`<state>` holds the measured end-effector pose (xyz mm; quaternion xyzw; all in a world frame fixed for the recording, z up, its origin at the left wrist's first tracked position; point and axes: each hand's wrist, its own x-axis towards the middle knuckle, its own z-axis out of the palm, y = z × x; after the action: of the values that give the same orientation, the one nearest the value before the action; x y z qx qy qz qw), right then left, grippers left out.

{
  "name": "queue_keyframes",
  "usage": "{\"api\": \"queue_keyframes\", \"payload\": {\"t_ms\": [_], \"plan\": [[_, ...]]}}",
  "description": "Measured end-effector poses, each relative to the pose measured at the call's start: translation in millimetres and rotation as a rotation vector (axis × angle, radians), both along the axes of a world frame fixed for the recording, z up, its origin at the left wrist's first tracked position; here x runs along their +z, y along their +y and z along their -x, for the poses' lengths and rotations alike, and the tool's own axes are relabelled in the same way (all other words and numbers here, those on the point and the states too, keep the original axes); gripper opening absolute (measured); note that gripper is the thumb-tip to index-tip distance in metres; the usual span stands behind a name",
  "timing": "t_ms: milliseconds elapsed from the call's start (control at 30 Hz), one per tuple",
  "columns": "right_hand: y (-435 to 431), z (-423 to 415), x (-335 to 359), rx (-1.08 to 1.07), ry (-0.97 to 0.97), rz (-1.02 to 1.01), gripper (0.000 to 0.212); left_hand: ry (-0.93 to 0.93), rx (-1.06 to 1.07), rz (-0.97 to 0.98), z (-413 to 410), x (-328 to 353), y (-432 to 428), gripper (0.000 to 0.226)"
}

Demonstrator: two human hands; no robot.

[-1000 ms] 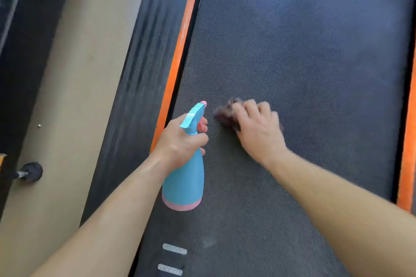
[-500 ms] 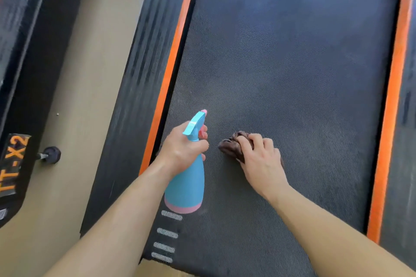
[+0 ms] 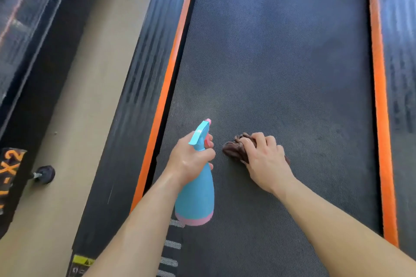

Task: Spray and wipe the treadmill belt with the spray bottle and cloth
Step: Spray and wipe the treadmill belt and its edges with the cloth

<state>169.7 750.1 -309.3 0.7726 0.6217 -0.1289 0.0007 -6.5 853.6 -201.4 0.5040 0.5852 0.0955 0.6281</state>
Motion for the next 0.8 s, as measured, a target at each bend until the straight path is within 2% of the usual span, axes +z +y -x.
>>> {"api": "queue_keyframes", "payload": {"t_ms": [233,400,533,800], "plan": [[14,-1,9,-0.111,0.076,-0.082,0.049,-0.017,0.100,0.034,7,0,16,0.035],[40,-3,-5,-0.244,0.084,-0.246,0.053,-0.033,0.074,0.004,19,-14,21,0.051],[38,0,-21,-0.229,-0.017,-0.335,0.054,0.012,0.033,0.037,25,-27,22,0.042],[37,-5,-25,-0.174,-0.042,-0.396,0.056,0.127,-0.049,0.022,30,-27,30,0.049]]}}
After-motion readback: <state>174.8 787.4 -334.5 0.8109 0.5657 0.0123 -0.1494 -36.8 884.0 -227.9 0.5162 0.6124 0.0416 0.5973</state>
